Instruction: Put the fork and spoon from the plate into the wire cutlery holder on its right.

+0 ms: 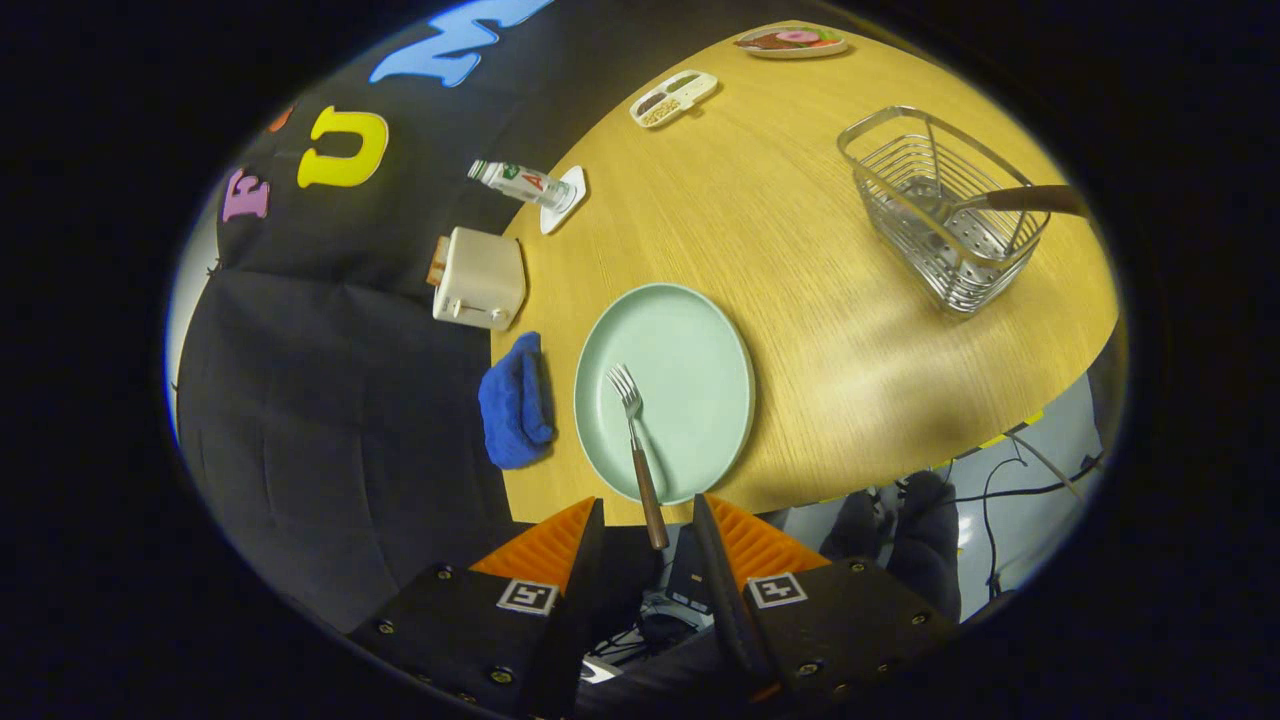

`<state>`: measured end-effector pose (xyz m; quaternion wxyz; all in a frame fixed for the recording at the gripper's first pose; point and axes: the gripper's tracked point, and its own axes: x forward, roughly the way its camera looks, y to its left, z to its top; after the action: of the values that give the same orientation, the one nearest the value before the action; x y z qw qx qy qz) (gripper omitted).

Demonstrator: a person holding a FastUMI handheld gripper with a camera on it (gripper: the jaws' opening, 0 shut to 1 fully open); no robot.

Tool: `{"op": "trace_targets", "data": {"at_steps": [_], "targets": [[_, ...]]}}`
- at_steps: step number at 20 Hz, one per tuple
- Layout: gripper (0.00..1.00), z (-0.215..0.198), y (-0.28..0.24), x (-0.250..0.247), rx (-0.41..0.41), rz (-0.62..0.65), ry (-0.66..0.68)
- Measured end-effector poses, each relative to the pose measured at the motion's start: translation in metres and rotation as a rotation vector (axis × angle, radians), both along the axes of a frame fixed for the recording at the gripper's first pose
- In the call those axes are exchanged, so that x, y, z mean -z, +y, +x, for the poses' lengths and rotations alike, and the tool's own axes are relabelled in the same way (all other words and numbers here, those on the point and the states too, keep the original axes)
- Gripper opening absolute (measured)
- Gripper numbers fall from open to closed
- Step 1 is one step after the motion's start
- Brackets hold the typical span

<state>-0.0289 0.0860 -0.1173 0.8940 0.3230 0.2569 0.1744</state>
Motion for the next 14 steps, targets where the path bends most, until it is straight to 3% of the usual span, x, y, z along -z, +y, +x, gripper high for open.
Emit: {"op": "trace_targets", "data": {"at_steps": [14], "targets": [[0.55, 0.019, 0.056, 0.048, -0.143, -0.269, 0.150]]}}
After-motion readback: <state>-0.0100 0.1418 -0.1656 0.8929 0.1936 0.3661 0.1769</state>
